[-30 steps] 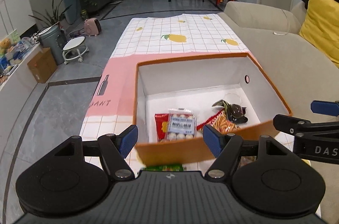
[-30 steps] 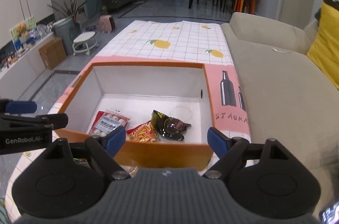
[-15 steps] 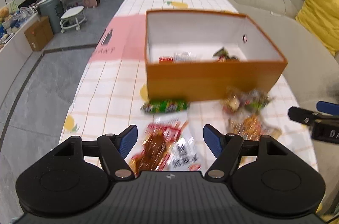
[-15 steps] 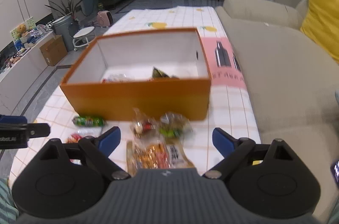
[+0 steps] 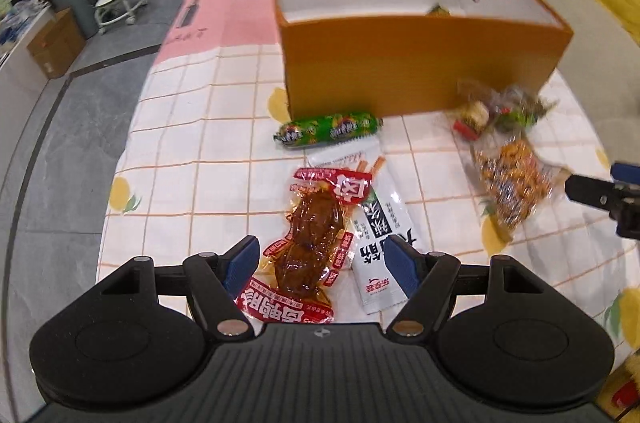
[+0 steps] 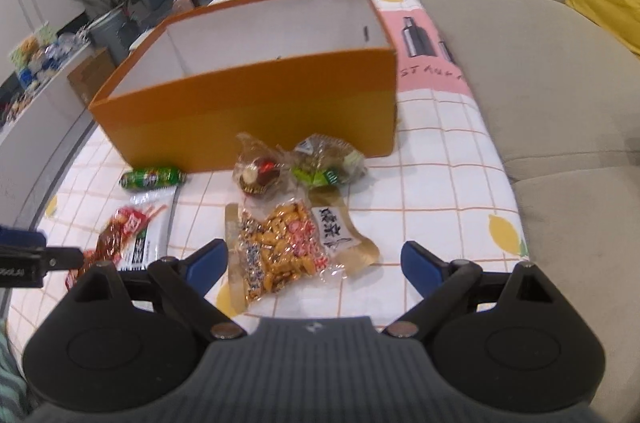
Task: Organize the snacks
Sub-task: 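Withdraw both tools and move the left tool toward the braised meat pack, then grasp the red braised meat pack with the left tool while the right tool grasps the peanut pack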
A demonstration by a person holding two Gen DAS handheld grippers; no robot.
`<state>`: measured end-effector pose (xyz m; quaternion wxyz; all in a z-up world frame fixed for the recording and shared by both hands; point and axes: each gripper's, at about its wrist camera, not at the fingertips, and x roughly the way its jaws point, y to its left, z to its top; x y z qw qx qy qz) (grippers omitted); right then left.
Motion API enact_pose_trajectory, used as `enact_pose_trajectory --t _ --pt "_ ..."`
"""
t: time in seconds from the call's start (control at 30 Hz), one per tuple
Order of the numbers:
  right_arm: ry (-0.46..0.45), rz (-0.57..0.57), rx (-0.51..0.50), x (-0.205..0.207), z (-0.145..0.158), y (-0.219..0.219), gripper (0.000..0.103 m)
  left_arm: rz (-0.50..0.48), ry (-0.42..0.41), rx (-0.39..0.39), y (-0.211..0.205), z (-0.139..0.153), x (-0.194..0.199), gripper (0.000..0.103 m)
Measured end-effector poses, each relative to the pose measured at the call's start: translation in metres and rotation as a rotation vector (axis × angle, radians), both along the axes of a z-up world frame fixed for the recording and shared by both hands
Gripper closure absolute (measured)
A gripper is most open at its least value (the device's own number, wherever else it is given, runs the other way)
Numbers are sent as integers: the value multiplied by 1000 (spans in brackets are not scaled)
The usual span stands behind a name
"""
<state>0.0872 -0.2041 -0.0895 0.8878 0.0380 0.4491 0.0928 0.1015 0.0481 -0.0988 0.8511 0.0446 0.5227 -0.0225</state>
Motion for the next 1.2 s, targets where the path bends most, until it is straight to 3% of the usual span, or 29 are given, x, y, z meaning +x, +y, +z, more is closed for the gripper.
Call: enact_pose_trajectory --t 0.3,0.53,0.7,0.87,0.97,1.0,1.2 --pt "88 13 16 19 -18 11 12 -28 83 52 6 -25 19 19" --pt "144 29 7 27 -34 23 19 -12 121 11 12 -38 25 22" --pt "129 -14 15 36 -34 20 20 7 104 -14 13 -39 29 22" --pt "131 -93 21 51 -34 21 35 60 110 -59 12 -38 30 29" --pt "134 -95 -2 58 -38 27 38 58 121 -82 8 -37 28 39" --pt "139 -89 -6 60 -40 29 44 65 127 -86 7 -37 28 43" --pt "133 32 -41 47 -43 41 47 100 142 -128 2 -36 23 52"
